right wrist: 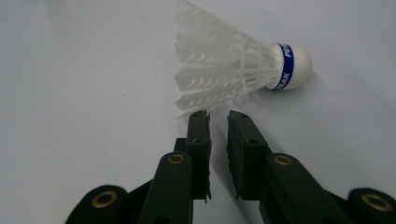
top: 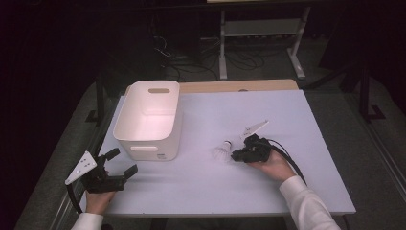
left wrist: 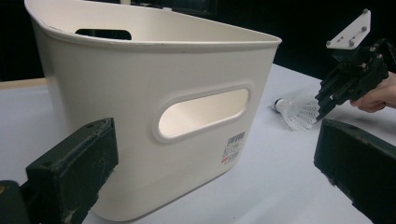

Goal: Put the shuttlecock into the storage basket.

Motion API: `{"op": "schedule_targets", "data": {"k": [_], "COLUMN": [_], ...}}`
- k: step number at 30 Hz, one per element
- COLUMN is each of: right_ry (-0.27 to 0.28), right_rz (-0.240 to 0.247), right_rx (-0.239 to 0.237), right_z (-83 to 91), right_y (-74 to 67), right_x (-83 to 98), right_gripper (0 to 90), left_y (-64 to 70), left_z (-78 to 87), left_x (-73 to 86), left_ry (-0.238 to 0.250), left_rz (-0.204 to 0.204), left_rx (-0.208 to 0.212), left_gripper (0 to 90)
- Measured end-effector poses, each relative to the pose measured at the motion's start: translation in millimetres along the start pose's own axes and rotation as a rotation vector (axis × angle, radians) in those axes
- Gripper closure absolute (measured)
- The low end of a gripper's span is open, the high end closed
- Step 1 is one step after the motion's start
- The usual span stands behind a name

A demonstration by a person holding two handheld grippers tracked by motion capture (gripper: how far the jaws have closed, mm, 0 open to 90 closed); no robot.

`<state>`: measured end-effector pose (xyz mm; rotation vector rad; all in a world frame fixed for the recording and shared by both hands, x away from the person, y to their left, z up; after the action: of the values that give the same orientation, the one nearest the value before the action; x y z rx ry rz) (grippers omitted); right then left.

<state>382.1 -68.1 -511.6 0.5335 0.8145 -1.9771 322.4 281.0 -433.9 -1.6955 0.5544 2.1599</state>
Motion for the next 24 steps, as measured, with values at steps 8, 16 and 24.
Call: {"op": "schedule_targets", "data": {"k": [8, 16, 24], "right_ry": [-0.011, -0.022, -0.013], "right_rz": [0.023, 0.037, 0.046], "right_rx": [-0.015, -0.021, -0.020], "right_z": [-9.0, -20.1, -26.8], "right_y": [-5.2, -7.5, -7.5], "right_x": [-10.7, -18.7, -29.8], "right_gripper": [78.6, 78.6, 80.5], "left_y": [0.1, 0.6, -0.4], "left_z": [0.5, 0.5, 1.0], "left_x": [-0.6, -1.8, -1.2], "left_ry": [0.005, 0.013, 0.007], "left_rz": [0.004, 0.014, 0.013], "left_rx": [0.002, 0.006, 0.004], "left_gripper": [0.0, 0.0, 0.0]}}
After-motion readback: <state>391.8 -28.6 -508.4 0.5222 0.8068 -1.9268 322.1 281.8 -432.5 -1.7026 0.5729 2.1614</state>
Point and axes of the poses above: each handheld gripper's, and its own axes: z roughly backward along the jaws, x roughly out of its underside, y roughly to its right, the point moved 10 cm from there along -z, roughly forward along the jaws, and after that the axes turned 11 degrees about -x, right-handed, at the moved point
